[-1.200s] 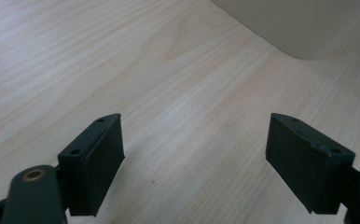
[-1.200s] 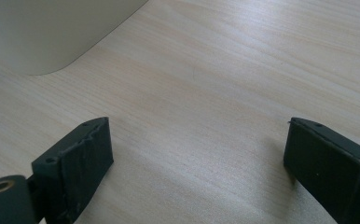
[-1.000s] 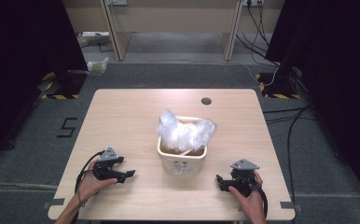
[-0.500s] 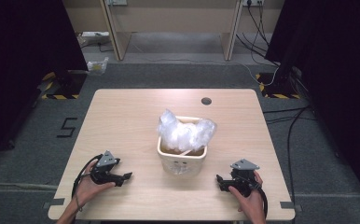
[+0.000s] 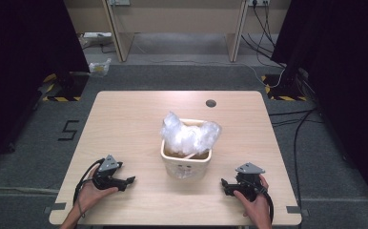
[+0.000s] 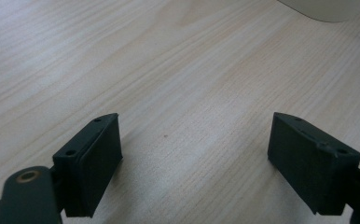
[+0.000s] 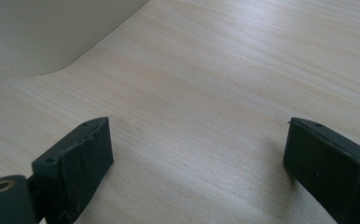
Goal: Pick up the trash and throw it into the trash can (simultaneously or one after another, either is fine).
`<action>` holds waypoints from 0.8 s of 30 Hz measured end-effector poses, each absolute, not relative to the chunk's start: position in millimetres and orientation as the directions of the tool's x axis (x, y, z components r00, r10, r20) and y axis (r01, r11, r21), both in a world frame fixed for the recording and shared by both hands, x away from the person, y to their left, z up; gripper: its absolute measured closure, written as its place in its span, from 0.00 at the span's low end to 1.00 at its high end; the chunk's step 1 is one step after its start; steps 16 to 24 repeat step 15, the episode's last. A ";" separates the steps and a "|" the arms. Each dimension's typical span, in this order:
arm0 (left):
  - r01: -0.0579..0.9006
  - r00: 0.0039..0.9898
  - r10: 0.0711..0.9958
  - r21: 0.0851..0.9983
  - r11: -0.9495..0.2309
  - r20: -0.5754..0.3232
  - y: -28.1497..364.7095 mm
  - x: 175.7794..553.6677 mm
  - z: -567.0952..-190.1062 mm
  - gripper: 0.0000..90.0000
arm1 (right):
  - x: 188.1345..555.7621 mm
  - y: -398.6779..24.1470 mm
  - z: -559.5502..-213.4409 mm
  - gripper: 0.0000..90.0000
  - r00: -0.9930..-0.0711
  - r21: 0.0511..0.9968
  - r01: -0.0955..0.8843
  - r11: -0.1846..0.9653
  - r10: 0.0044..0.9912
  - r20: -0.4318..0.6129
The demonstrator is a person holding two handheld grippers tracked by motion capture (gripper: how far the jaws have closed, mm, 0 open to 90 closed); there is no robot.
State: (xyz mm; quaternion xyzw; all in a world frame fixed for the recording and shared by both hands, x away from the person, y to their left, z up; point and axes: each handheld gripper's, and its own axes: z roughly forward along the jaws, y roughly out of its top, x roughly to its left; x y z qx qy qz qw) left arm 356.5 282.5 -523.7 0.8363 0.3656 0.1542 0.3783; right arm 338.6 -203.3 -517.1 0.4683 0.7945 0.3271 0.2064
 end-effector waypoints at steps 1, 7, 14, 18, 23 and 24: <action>0.495 0.685 0.728 0.746 -0.446 -0.019 282.5 356.5 -523.7 0.18 | 338.8 -203.5 -517.2 0.09 -0.478 0.713 0.608 0.348 0.878 -0.022; 0.495 0.685 0.728 0.746 -0.446 -0.019 282.5 356.5 -523.7 0.18 | 338.8 -203.4 -517.1 0.09 -0.477 0.713 0.610 0.347 0.879 -0.019; 0.495 0.685 0.728 0.745 -0.447 -0.019 282.6 356.5 -523.7 0.18 | 338.7 -203.3 -517.2 0.09 -0.475 0.713 0.611 0.344 0.880 -0.018; 0.495 0.685 0.728 0.746 -0.446 -0.019 282.5 356.5 -523.8 0.18 | 338.7 -203.3 -517.2 0.09 -0.475 0.713 0.611 0.344 0.880 -0.018; 0.495 0.685 0.728 0.746 -0.446 -0.019 282.5 356.5 -523.8 0.18 | 338.7 -203.3 -517.2 0.09 -0.475 0.713 0.611 0.344 0.880 -0.018; 0.495 0.685 0.728 0.746 -0.446 -0.019 282.5 356.5 -523.8 0.18 | 338.7 -203.3 -517.2 0.09 -0.475 0.713 0.611 0.344 0.880 -0.018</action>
